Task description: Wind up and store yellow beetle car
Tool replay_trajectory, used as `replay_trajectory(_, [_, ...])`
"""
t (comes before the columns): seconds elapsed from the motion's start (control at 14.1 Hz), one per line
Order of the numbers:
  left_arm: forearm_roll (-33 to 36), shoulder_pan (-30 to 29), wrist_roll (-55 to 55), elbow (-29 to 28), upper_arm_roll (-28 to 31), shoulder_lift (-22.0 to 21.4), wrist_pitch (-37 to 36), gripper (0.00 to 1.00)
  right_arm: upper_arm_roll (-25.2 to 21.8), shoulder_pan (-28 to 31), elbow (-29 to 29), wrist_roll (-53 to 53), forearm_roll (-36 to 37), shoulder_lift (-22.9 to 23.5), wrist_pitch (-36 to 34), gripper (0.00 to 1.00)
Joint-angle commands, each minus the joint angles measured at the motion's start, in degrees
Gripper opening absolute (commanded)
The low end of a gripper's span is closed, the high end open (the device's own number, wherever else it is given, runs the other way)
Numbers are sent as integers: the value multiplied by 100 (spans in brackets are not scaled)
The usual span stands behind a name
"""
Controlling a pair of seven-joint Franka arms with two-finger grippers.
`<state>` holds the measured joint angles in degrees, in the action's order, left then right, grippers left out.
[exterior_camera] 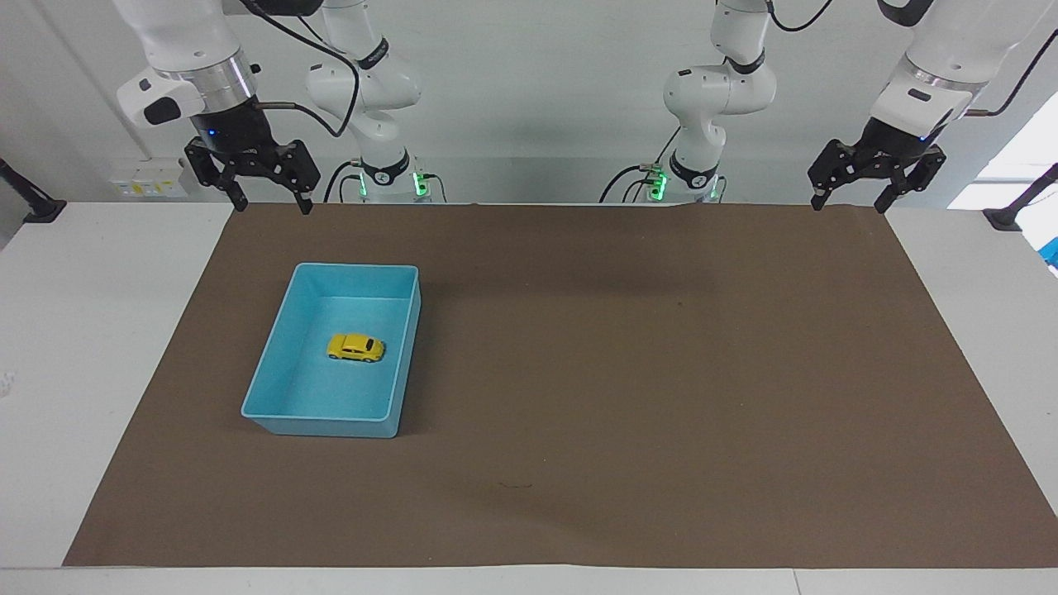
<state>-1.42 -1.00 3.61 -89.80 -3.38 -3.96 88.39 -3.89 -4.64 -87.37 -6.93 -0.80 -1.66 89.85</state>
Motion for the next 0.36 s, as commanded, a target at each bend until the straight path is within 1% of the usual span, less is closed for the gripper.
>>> replay_trajectory(0.0, [-60,-49,60,-37,-5,-96,-68,100,2,60,-26,-90,-61,-80,-99,100])
replay_trajectory(0.28, [-60,-41,60,-37,-5,-96,-68,100,-33,51,-52,-81,-61,-106,-108,100])
